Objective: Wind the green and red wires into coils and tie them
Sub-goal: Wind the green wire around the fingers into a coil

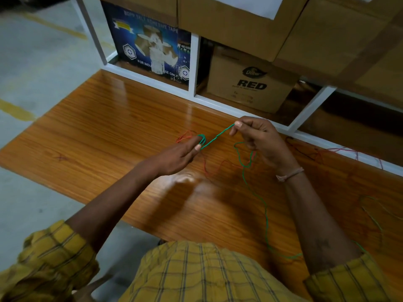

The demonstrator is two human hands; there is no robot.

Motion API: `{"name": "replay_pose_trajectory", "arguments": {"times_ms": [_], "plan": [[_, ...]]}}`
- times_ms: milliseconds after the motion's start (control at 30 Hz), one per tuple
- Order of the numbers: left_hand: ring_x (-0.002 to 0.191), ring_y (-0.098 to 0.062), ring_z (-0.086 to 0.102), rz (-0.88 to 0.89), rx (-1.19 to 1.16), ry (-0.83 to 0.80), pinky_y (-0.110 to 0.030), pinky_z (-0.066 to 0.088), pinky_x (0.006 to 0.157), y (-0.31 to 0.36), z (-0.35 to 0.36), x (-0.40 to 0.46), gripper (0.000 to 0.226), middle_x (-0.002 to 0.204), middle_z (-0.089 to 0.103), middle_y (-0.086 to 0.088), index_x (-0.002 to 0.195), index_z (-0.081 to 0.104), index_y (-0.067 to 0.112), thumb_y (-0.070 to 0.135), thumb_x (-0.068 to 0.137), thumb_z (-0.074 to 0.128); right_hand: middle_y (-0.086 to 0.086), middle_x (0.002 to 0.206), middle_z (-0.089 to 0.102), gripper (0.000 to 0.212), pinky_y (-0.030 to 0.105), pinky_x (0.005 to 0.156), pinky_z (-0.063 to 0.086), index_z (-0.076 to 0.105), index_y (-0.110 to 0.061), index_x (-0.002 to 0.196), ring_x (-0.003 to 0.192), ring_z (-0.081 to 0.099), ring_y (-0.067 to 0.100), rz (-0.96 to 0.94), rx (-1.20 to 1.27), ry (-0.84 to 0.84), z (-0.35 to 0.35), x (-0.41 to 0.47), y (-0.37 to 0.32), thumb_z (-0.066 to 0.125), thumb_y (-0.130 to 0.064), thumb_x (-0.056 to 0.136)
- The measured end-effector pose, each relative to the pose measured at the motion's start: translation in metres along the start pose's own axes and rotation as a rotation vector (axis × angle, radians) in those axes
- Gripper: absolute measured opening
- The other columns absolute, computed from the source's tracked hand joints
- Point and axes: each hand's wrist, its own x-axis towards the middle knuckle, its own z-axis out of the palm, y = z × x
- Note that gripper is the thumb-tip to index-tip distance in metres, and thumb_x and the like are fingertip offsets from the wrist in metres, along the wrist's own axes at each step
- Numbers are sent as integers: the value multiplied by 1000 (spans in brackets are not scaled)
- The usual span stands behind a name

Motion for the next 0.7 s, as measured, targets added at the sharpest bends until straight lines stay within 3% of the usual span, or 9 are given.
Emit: {"name": "replay_pose_trajectory", "arguments": {"times_ms": [100,167,267,333,400,533,567,633,700], "plan": [[67,-13,45,-2,-201,-66,-28,42,72,13,3,-7,40,83,51,-5,152,41,22,37,116,31,-13,54,44,32,18,49,29,72,3,95,47,36,4,-22,-55,69,4,9,0,53,-19,109],[68,-21,36,29,-487,-142,-25,35,61,25,7,-17,38,79,43,-10,149,45,24,35,116,29,-19,64,63,31,9,64,41,73,5,96,63,59,-4,-52,-130,99,7,18,0,56,-18,107],[63,-22,24,56,-805,-247,-30,24,57,36,8,-23,42,81,47,-12,153,42,19,32,118,24,-10,85,73,25,19,81,47,77,-4,90,84,65,-4,0,-197,111,13,32,15,66,-24,102],[57,-18,24,105,-1044,-284,-31,23,55,41,7,-23,45,88,54,-14,156,39,16,29,117,20,-2,81,70,22,23,74,46,72,-2,86,77,62,3,60,-158,108,22,35,29,72,-21,97],[56,-15,40,137,-1246,-281,-28,32,57,44,5,-22,45,103,62,-20,156,39,17,28,116,21,-1,75,64,13,23,63,42,68,-7,86,68,55,3,138,-128,53,35,29,41,70,-13,98],[85,-27,71,148,-1470,-246,-36,60,82,46,0,-17,46,139,64,-19,157,42,20,27,114,27,21,73,64,19,29,62,40,73,-7,100,68,52,17,172,-114,-83,62,3,56,64,-24,103],[97,-32,74,157,-1499,-231,-40,61,89,45,-2,-14,47,149,59,-20,159,39,21,28,115,25,12,69,69,15,25,64,41,73,-14,94,66,55,10,196,-130,-92,64,-4,56,61,-18,103],[123,-43,68,160,-1555,-176,-47,55,104,42,-6,-7,49,162,46,-19,164,32,22,31,116,21,-11,55,61,30,18,57,39,63,-22,80,53,49,-6,221,-220,-149,67,-18,55,56,-5,104],[139,-50,53,113,-1621,-99,-55,44,115,37,-8,2,53,167,41,-13,165,29,21,38,116,20,-11,55,57,29,21,56,39,63,-21,79,48,50,-2,173,-406,-282,71,-30,57,55,-9,105]]}}
